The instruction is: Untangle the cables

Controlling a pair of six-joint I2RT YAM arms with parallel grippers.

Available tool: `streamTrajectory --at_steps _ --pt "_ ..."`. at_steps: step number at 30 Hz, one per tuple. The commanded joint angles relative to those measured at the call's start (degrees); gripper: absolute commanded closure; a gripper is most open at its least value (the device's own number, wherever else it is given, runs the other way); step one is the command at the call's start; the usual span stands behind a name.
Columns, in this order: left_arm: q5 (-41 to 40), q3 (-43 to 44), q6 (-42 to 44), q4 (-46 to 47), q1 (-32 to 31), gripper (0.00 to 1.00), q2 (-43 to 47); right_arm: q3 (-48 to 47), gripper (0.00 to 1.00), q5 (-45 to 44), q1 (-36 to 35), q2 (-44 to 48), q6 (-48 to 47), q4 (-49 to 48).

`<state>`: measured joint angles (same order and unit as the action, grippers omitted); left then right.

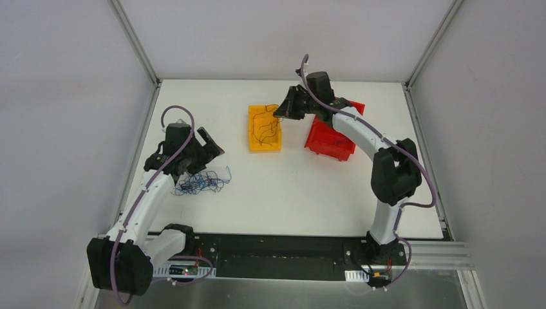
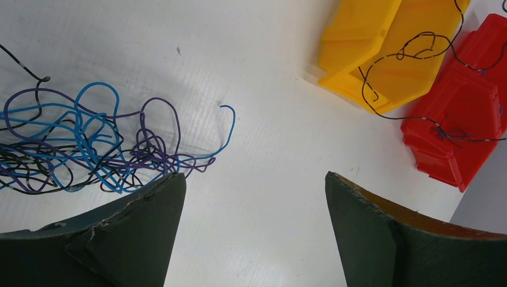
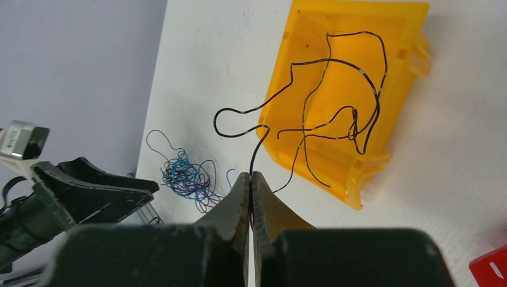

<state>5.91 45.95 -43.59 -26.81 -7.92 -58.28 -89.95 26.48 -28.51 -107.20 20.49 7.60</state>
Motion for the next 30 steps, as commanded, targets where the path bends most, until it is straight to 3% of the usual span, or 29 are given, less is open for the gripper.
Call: streamTrajectory --at_steps 1,14,30 --pt "0.3 1.1 1.6 1.0 -0.6 0.10 0.0 -2.4 1.00 -6.6 -2.0 -2.6 -4.7 2.8" --pt "-0.8 -0.4 2.1 0.9 -0.6 0.07 2.2 -11.1 1.00 -20.2 -5.9 -13.0 -11.8 14.3" --pt "-0.4 -0.5 2.0 0.9 -0.6 0.07 1.9 -5.5 1.00 -25.8 -6.2 -4.7 -14.4 13.7"
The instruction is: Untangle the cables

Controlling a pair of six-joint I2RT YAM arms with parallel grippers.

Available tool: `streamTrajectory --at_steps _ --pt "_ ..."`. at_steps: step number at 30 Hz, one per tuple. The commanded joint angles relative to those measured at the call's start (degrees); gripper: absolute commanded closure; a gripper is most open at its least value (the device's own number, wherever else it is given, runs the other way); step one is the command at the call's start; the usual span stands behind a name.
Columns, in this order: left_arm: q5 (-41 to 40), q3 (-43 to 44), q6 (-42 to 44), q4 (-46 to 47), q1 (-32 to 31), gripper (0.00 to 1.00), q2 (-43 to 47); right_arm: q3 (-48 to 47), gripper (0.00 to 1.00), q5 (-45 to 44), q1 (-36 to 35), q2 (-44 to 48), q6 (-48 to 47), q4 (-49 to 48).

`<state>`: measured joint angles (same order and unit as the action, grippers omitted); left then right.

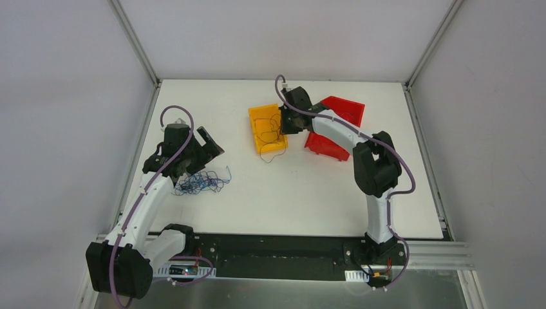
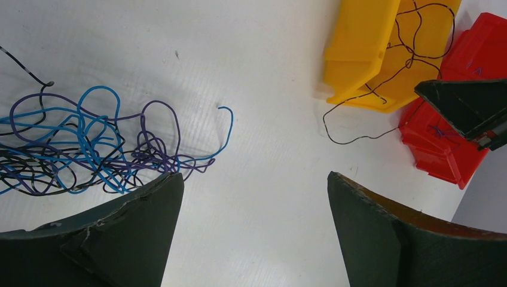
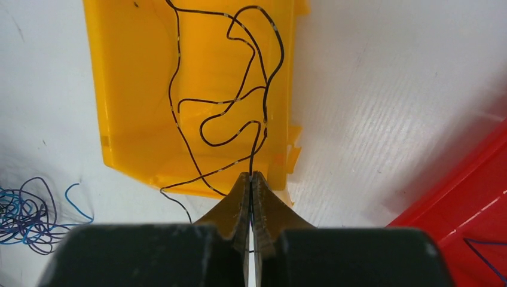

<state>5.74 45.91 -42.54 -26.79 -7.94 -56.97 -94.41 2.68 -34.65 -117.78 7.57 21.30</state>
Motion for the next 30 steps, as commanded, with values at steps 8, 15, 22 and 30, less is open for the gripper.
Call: streamTrajectory --at_steps 8,15,22,30 --pt "-0.2 -0.7 1.0 0.6 -0.5 0.07 1.4 -5.0 0.86 -0.7 -0.1 6.4 -1.6 2.0" --pt "-0.3 -0.7 0.9 0.2 -0.6 0.07 2.0 -8.9 0.98 -0.2 -0.1 4.5 -1.0 2.1" --pt "-0.7 -0.3 1.3 -0.5 -0.6 0.07 2.4 -15.1 1.00 1.5 -0.2 1.0 -0.7 3.0" --pt "-1.6 1.2 2.8 -2.5 -0.6 0.07 2.4 -26.9 1.00 -0.2 -0.1 -8.6 -3.4 3.9"
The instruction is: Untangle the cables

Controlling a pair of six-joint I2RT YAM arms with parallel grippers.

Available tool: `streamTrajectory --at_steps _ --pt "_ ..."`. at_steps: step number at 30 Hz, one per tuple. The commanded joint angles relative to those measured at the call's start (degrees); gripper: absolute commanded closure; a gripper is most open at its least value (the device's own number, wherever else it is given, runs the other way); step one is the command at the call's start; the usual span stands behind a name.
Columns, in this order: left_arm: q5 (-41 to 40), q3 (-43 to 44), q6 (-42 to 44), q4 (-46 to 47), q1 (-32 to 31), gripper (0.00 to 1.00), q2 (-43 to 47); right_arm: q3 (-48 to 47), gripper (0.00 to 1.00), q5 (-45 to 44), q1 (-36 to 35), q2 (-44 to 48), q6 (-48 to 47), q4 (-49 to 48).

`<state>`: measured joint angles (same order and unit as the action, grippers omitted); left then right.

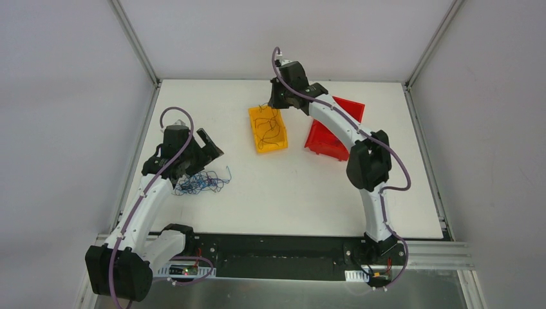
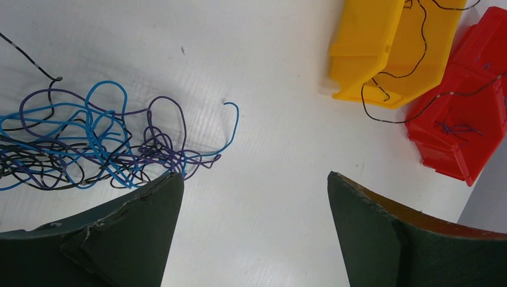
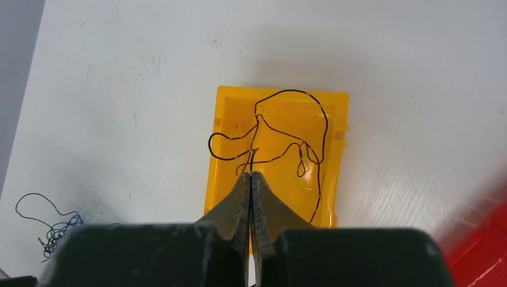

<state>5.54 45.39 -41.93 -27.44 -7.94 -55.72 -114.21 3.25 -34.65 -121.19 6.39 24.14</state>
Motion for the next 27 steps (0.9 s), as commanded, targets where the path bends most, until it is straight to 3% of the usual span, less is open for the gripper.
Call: streamTrajectory --at_steps 1,12,19,24,27 --pt "-1.8 1.9 2.3 -2.3 -0.5 0.07 1.3 -8.4 1.00 -0.8 -0.1 -6.4 -2.8 1.6" --pt "-1.8 3.2 2.6 -2.6 -0.6 0.06 -1.4 -4.3 1.00 0.0 -0.2 -12.2 -6.1 5.1" --pt "-1.5 4.0 2.8 -2.6 -0.6 0.07 -2.6 -8.4 0.99 0.3 -0.2 -12.9 -6.0 8.1" --pt "-1.3 3.0 2.2 -2.6 -0.6 0.06 -1.8 -14.4 0.56 0.9 -0.2 -11.0 -6.1 10.5" --pt "-0.9 2.3 2.1 -2.6 -0.6 0.06 -1.4 -15.4 0.54 0.9 -0.2 -8.0 -6.0 11.0"
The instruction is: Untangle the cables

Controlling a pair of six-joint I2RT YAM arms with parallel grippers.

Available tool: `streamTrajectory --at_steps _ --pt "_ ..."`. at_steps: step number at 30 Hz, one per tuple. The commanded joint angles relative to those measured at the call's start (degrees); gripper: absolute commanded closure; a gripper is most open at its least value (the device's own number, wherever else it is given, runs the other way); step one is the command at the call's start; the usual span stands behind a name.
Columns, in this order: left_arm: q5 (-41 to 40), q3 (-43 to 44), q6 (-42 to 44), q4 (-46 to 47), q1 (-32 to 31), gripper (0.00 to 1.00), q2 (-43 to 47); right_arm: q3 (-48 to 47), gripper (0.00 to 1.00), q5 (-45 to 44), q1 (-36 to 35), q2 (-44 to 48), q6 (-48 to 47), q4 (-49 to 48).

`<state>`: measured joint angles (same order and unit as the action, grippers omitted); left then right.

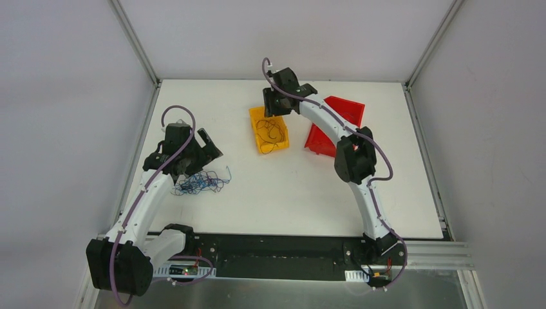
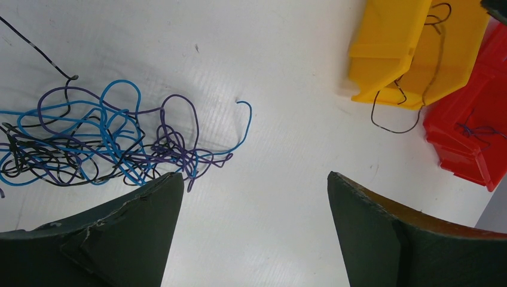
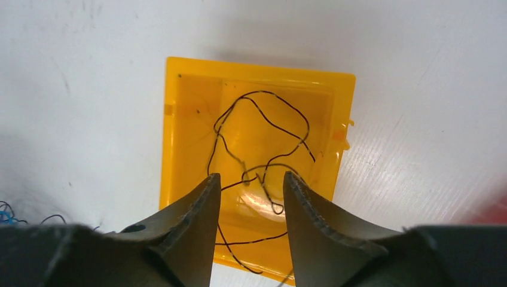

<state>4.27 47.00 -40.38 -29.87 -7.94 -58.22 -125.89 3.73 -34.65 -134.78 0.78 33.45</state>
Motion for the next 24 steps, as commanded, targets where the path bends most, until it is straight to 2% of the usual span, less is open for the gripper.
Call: streamTrajectory --at_steps 1,3,7,15,20,24 --pt "0.4 0.4 0.6 -0.2 -0.6 0.06 1.1 -3.3 0.54 0.4 -0.2 6.7 -0.4 1.8" --pt "0.5 0.2 0.6 -0.2 -0.6 0.06 1.3 -2.0 0.52 0.0 -0.2 10.0 -0.4 1.8" --pt "1.4 0.3 0.2 -0.1 -0.7 0.06 1.0 3.0 0.42 0.0 -0.2 16.1 -0.5 1.4" --pt "0.9 1.2 -0.7 -1.0 -2.8 0.01 -2.6 22.3 0.17 -0.6 -0.1 31.5 1.0 -5.7" --pt "-9.4 3.8 -3.7 -7.7 -4.1 0.01 -2.8 33.8 0.06 -1.2 -0.1 40.0 2.6 -9.4" --pt "-19.4 4.3 -9.2 -12.8 -4.0 0.01 -3.7 45.1 0.01 -2.1 -0.1 48.1 4.9 -15.0"
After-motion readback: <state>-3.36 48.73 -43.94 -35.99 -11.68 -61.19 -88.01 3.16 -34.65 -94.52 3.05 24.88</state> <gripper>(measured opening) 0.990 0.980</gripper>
